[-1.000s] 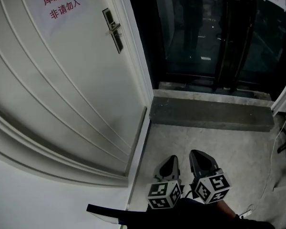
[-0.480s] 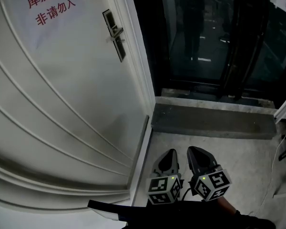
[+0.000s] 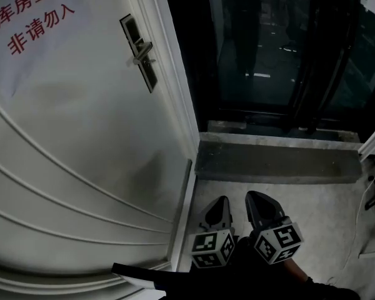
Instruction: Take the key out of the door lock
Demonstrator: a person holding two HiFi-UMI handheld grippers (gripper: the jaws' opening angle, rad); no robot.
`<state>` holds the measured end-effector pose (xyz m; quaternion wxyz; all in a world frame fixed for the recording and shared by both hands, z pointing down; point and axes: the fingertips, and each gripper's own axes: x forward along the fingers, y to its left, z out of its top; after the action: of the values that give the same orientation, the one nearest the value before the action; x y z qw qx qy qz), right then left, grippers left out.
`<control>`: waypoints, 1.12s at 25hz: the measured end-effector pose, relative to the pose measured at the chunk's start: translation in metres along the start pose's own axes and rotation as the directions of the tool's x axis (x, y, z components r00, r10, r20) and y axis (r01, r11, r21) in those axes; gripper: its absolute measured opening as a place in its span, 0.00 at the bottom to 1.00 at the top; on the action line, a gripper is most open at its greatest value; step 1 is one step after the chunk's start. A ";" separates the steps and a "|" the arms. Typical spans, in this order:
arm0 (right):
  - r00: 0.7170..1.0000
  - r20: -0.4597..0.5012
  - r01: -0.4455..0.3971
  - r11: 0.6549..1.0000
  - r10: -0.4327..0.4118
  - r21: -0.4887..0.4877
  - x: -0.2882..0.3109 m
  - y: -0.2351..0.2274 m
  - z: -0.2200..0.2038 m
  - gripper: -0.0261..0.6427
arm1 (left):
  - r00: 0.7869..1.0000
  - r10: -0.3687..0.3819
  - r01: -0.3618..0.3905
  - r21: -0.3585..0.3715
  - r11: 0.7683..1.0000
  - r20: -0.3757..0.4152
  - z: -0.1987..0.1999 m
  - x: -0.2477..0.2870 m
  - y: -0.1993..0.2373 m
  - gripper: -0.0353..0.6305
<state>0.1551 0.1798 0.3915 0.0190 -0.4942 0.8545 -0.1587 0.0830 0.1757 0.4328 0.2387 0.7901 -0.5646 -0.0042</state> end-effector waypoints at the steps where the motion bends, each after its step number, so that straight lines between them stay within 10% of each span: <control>1: 1.000 0.001 0.011 1.000 -0.011 0.005 0.004 -0.007 0.001 0.04 | 1.000 -0.008 0.008 0.000 1.000 -0.009 -0.001 0.007 -0.001 0.05; 17: 0.982 0.006 -0.188 0.982 0.188 -0.015 0.146 -0.108 0.070 0.04 | 0.986 0.141 -0.138 -0.037 0.990 0.085 0.077 0.165 0.014 0.05; 28: 0.916 -0.092 -0.393 0.919 0.390 -0.016 0.216 -0.131 0.071 0.04 | 0.943 0.321 -0.311 -0.116 0.943 0.086 0.077 0.217 0.046 0.05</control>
<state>0.1676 -0.0821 0.3893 0.0048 -0.3062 0.9387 -0.1584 0.0997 -0.0579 0.4393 0.2464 0.6747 -0.6948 -0.0352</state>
